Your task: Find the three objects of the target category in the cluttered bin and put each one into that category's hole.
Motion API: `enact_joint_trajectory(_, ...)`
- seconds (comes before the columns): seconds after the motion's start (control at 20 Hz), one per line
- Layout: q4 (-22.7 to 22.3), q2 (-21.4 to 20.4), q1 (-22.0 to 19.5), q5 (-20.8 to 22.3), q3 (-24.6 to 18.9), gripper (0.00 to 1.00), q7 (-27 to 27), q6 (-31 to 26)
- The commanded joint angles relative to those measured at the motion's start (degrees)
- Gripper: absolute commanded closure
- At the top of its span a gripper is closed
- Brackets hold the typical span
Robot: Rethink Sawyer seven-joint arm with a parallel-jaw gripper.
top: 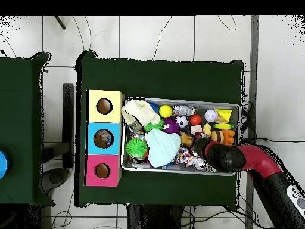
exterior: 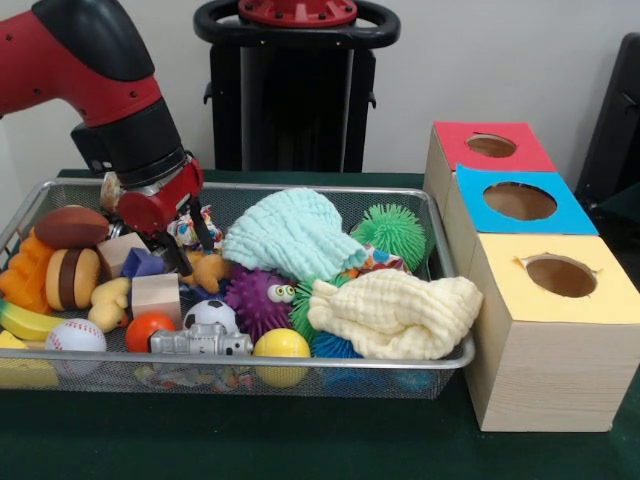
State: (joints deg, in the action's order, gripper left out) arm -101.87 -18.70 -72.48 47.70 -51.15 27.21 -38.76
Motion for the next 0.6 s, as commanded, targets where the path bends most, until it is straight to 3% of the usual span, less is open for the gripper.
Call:
enact_joint_trajectory(0.05, -1.9, -2.4, 1.7, -0.3, 3.8, 0.00, -5.7, -8.4)
enact_joint_trajectory(0.5, -0.6, -3.3, 4.2, 2.8, 6.8, 0.00, -5.6, -8.9)
enact_joint_trajectory(0.55, -0.5, -3.5, 4.6, 2.7, 7.2, 1.00, -5.8, -8.8)
enact_joint_trajectory(0.6, -0.5, -3.6, 4.9, 3.1, 7.5, 1.00, -5.5, -8.5)
